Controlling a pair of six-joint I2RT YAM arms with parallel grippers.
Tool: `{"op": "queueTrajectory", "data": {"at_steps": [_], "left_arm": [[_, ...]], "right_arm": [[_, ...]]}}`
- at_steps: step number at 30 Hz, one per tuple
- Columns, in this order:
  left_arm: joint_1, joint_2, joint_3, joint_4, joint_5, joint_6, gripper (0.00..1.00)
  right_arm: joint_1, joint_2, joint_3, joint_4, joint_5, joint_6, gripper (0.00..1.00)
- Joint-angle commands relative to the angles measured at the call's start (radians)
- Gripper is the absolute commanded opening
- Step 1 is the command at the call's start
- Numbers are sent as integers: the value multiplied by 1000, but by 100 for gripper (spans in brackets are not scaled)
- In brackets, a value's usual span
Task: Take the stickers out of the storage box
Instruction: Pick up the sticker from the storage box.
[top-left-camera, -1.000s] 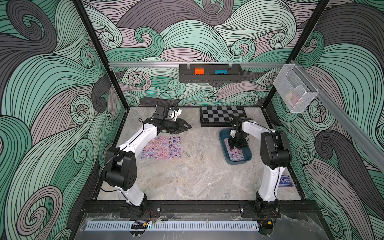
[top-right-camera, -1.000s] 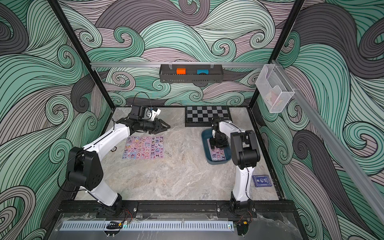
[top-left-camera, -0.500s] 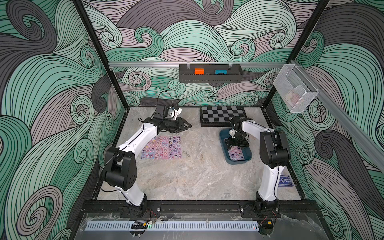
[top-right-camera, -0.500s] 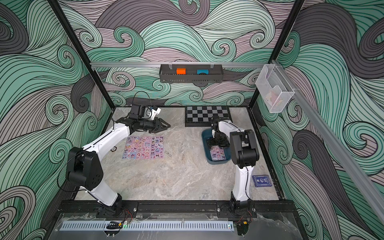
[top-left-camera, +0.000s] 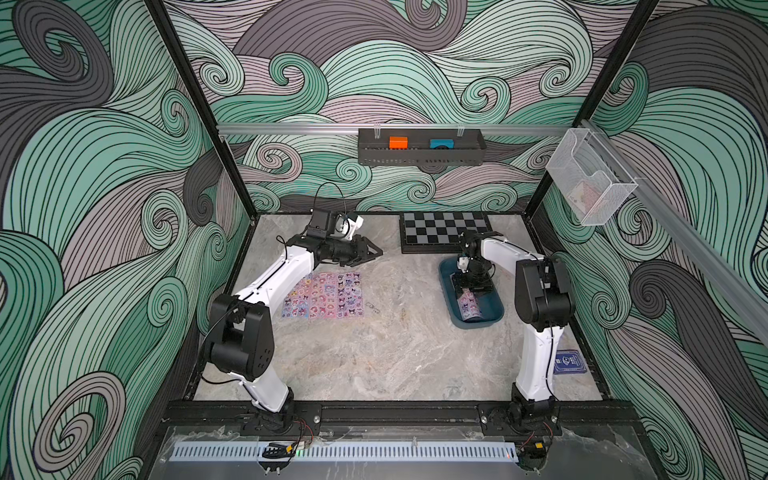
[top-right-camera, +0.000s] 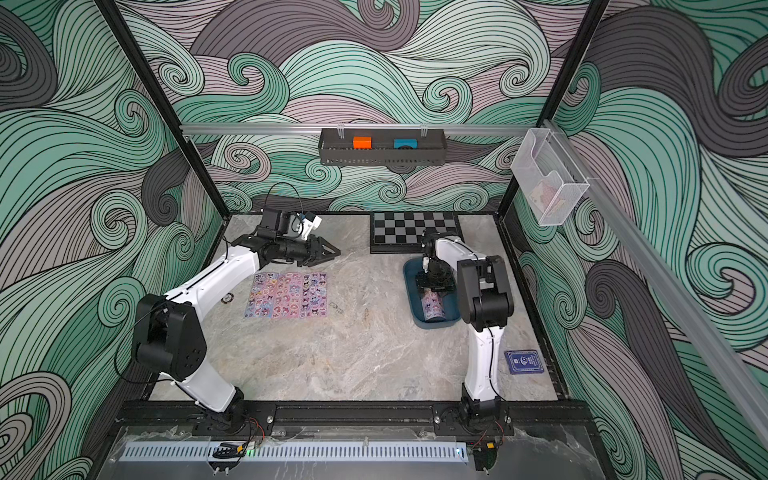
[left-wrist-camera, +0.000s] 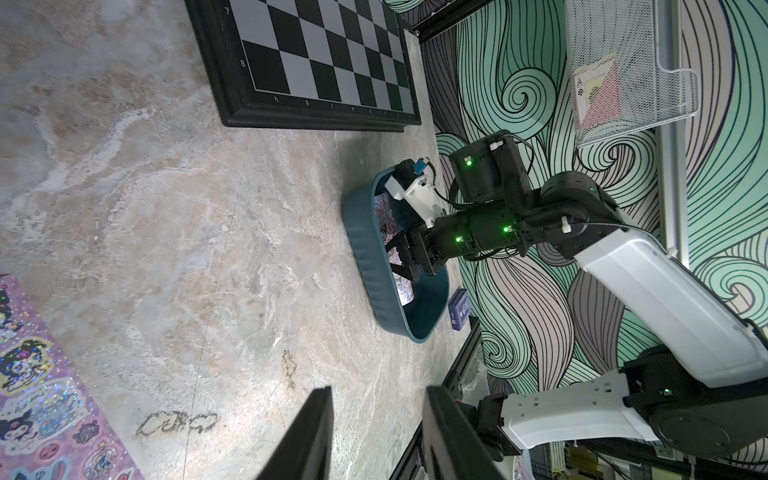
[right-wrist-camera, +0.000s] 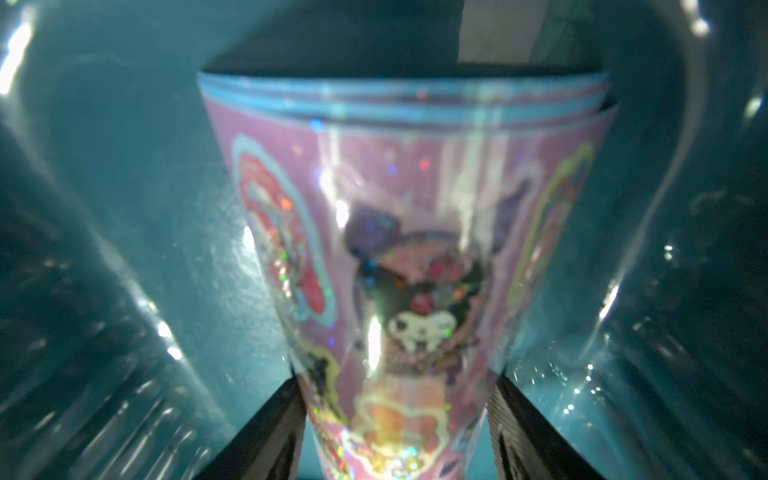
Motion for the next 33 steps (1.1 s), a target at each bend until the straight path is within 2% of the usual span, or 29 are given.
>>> {"op": "queueTrajectory", "data": {"at_steps": [1,6,12,19,25,29,31,33], "left_arm": [[5,6,38,-9,14,22,40],[5,7,34,4,24,9,40],[4,-8,31,1,24,10,40],[-1,-6,19,42,42,-23,41],[-30,30,-5,202,125,-152,40],[-51,43,-54,389,165,-311,41],[-65,41,-63,438,165,-351,41],[-87,35,-63,461,155,-368,47]], "right_arm": [[-1,-71,-26,5,-45,5,70],[-2,-195,-36,5,-59,12,66],[-9,-228,-46,5,-80,13,52],[-9,-354,-61,6,-130,36,49],[12,-523,-55,22,-237,106,49],[89,-637,-107,110,-288,178,49],[129,-672,-133,146,-289,199,49],[166,-705,-163,189,-289,222,48]]}}
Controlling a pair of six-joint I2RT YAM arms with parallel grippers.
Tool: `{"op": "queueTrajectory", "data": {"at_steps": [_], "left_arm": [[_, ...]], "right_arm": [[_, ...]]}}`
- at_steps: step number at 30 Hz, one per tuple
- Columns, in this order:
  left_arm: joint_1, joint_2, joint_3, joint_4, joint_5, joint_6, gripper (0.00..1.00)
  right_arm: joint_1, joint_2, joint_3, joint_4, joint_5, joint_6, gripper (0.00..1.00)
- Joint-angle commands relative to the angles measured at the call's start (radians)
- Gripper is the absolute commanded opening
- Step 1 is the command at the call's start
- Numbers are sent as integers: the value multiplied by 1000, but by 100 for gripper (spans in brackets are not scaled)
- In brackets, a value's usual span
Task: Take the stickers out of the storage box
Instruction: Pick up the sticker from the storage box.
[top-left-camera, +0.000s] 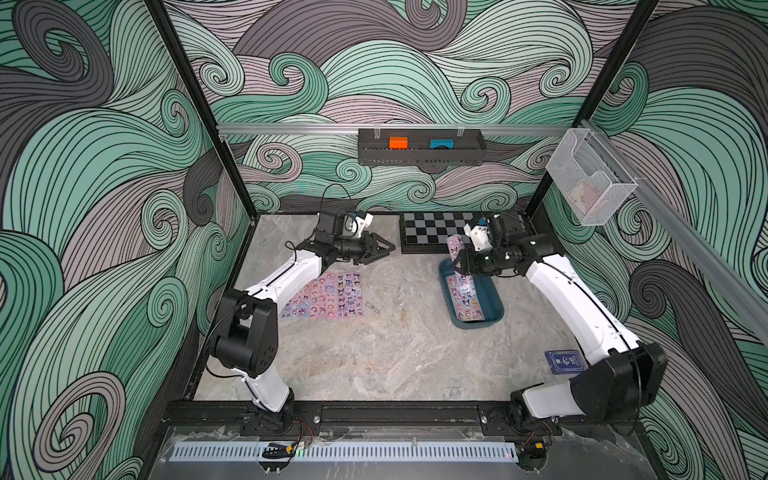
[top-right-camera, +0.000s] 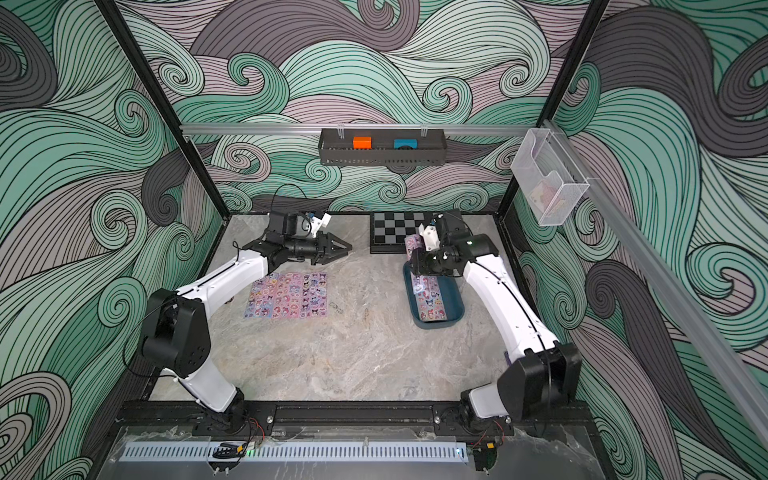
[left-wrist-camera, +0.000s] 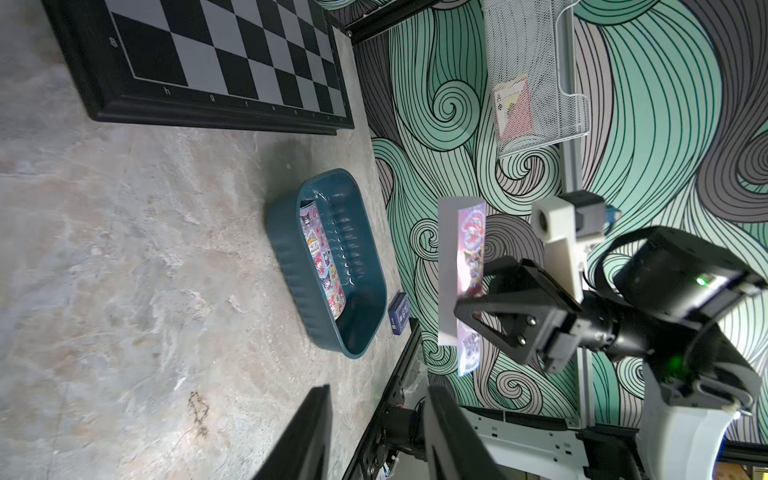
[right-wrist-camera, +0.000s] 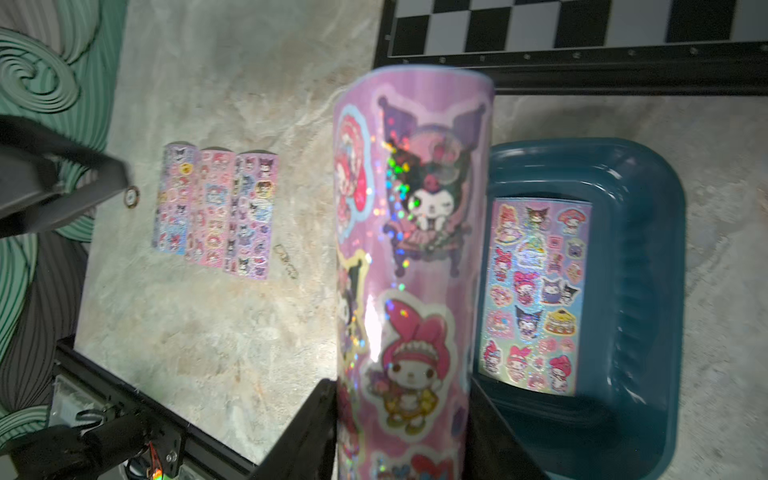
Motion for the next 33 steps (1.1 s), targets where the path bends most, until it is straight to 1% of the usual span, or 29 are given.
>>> {"op": "queueTrajectory", "data": {"at_steps": [1,5,8,14,23,30,33], "left_arm": [[-35,-2,1,136,24,-96,49],[-68,6,-2,205,14,-138,49],[-85,14,1,239,19,-163,49],[-116,34,19,260,17,-179,48],[-137,48,30,309,28,-219,46],[-146,66,33,351,41,-249,36],[-146,70,36,356,46,-252,28]], "right_arm": [[50,-33,-57,92,-47,72,48],[93,-64,-117,186,-103,131,47],[121,-60,-135,225,-128,162,47],[167,-46,-132,286,-144,201,46],[193,-6,-114,320,-173,226,46],[197,5,-114,345,-194,242,46],[197,8,-114,353,-200,246,46]]}}
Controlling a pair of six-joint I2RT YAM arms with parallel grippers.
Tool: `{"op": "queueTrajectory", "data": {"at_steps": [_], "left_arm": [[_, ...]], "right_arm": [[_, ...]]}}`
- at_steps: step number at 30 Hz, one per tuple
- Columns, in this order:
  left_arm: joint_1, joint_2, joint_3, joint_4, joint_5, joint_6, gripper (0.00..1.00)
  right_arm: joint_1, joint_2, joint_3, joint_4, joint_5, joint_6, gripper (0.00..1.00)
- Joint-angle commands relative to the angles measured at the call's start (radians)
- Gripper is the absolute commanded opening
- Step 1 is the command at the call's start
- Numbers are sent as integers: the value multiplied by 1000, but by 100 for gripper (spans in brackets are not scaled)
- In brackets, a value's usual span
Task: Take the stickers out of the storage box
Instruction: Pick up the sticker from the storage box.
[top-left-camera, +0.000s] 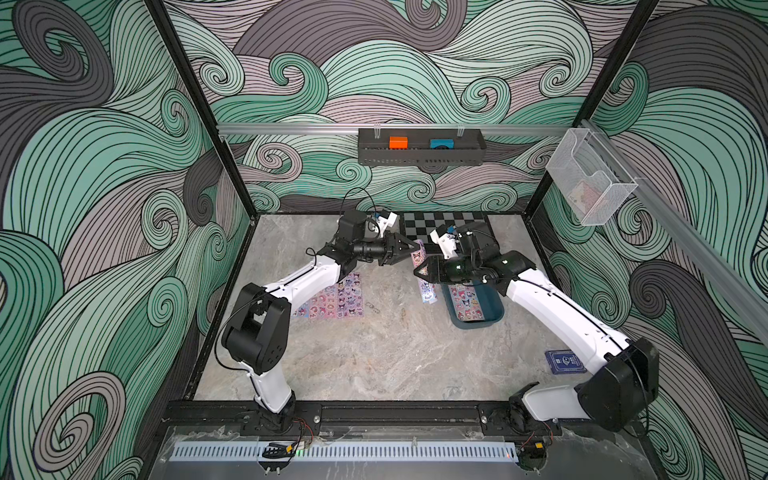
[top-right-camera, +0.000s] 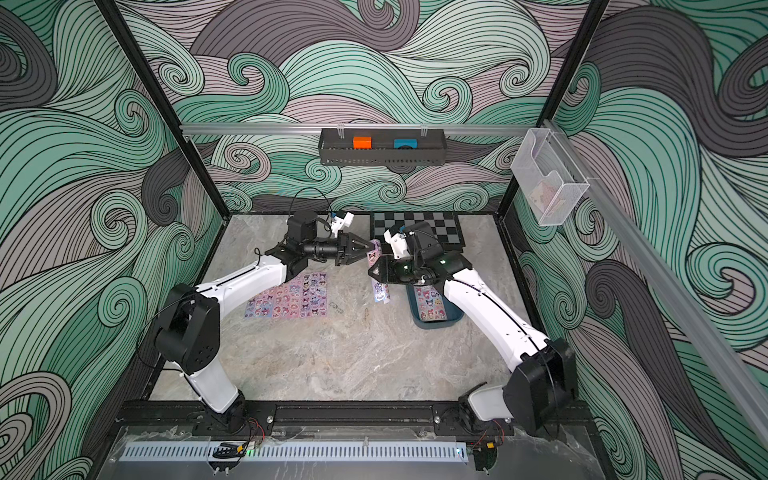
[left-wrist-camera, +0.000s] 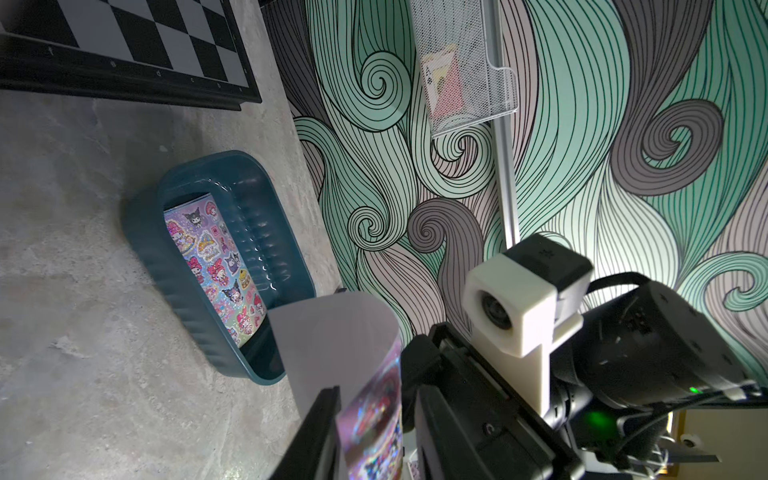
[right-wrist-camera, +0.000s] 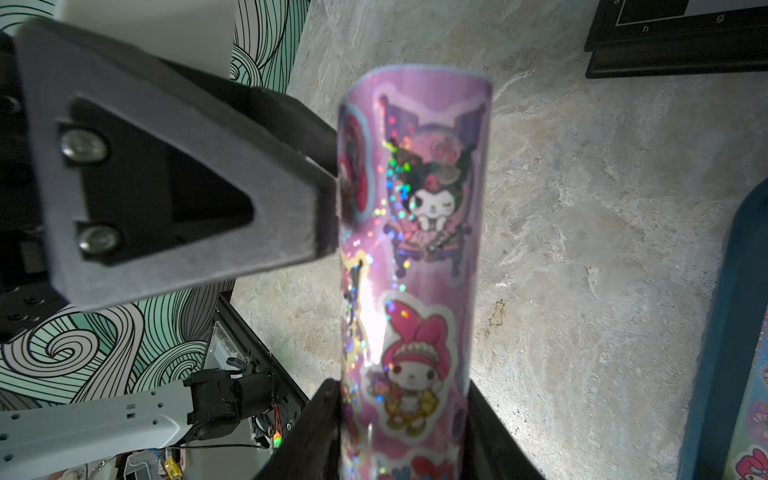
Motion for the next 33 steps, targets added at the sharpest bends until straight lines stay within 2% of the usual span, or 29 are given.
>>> {"op": "queueTrajectory", "data": {"at_steps": [1,6,9,12,17,22,25,27,31,33], "left_arm": [[-9,16,38,36,27,-2,25],[-9,14,37,30,28,5,8],[-7,12,41,25,35,7,3],[-2,7,48,14,56,10,1],[24,-17,53,-36,85,42,0],[53,-30,53,-34,135,34,0],[58,-36,54,-2,170,10,0],[57,-38,62,15,194,-10,0],[57,-56,63,98,247,-75,0],[57,-76,64,100,254,-82,0]], "right_arm": [[6,10,21,28,-25,12,46],[6,13,17,27,-21,10,47],[4,6,8,36,-29,8,52],[-26,-17,-33,100,-109,29,58],[-138,-91,-135,231,-259,96,74],[-218,-134,-231,392,-393,180,82],[-222,-123,-277,533,-461,274,87],[-195,-117,-288,607,-464,327,91],[-140,-69,-238,595,-468,308,95],[-138,-48,-253,652,-487,342,96]]}}
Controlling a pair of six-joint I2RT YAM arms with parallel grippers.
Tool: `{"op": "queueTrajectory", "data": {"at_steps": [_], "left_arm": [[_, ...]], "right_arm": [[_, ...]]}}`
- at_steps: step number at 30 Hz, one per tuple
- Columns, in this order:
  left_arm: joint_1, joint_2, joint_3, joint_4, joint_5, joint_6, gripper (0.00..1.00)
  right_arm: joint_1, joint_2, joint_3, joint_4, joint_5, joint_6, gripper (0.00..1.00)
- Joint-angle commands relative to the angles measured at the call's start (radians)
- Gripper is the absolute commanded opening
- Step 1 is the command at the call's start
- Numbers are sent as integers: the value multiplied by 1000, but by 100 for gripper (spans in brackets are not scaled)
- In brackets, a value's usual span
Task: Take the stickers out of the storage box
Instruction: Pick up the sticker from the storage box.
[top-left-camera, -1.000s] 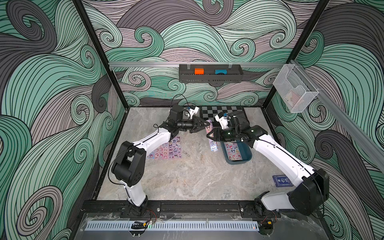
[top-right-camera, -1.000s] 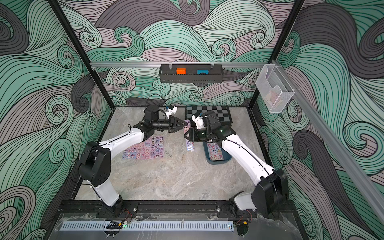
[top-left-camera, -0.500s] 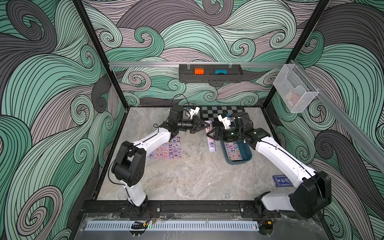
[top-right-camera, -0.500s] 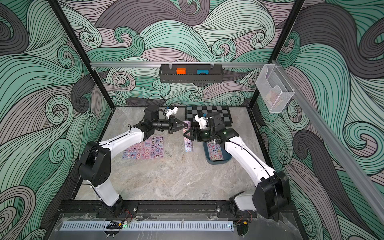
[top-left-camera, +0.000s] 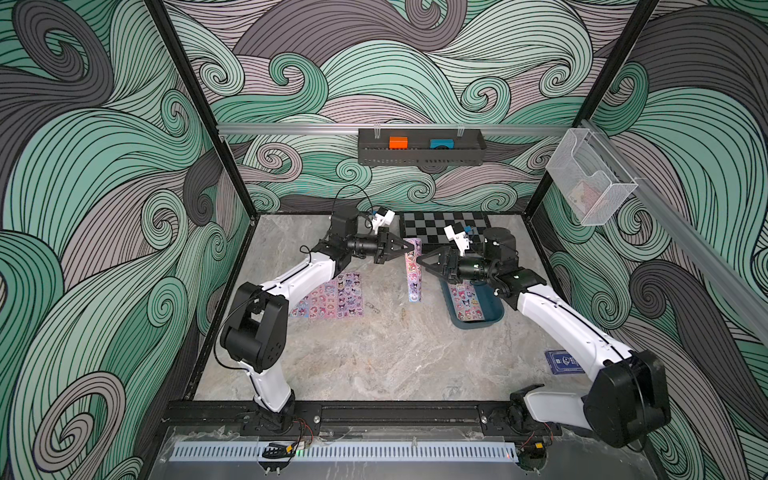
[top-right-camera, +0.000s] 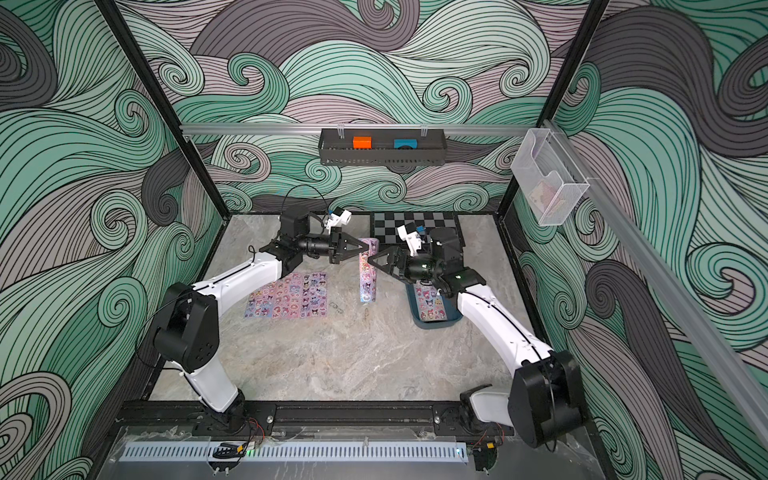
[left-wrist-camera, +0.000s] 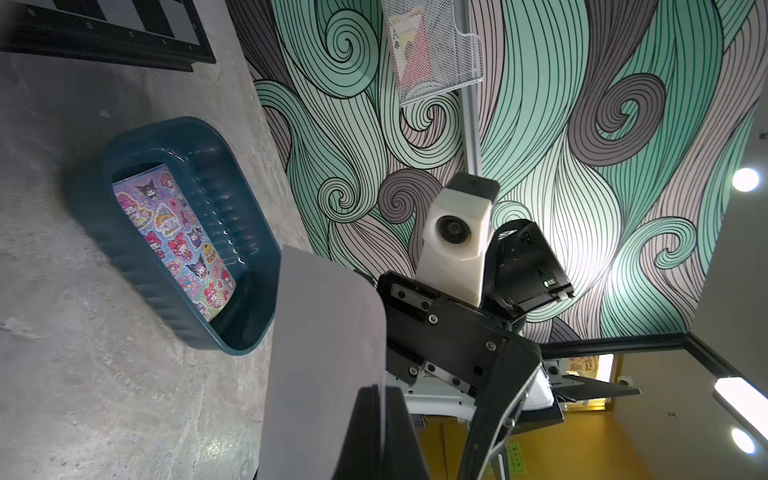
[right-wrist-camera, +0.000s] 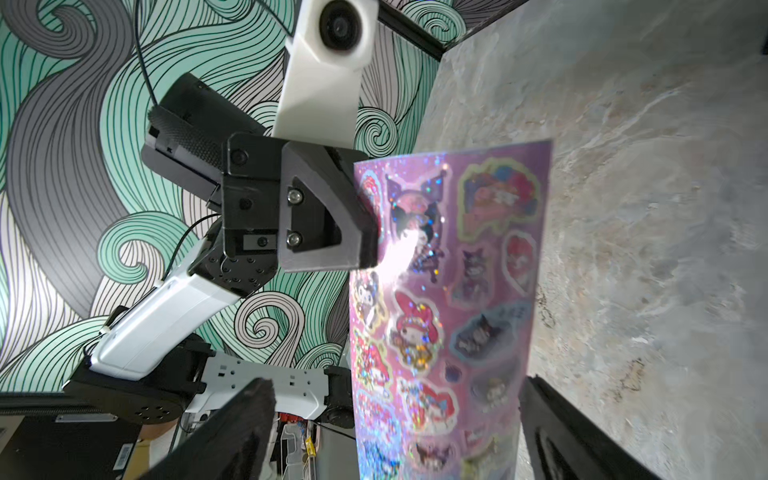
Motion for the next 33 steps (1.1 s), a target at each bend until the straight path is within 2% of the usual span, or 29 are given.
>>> {"op": "queueTrajectory", "data": {"at_steps": [1,3,10,14,22,29,33], "left_arm": [[0,-77,47,64,61,-34,0],[0,-96,46,59,63,-34,0],[1,-115,56,42,70,-35,0],[9,-106,58,-16,60,6,0],[46,-102,52,-148,22,104,0],[61,-92,50,-182,23,139,0],[67,-91,48,-186,23,146,0]], "right_arm": [[7,30,-2,148,-65,75,96],[11,42,-18,214,-81,119,96],[51,62,6,273,-106,146,97],[68,60,19,313,-137,178,96],[65,-8,66,75,-91,41,93],[65,-20,93,-22,-69,-15,91],[63,-25,122,-144,-7,-83,88]]}}
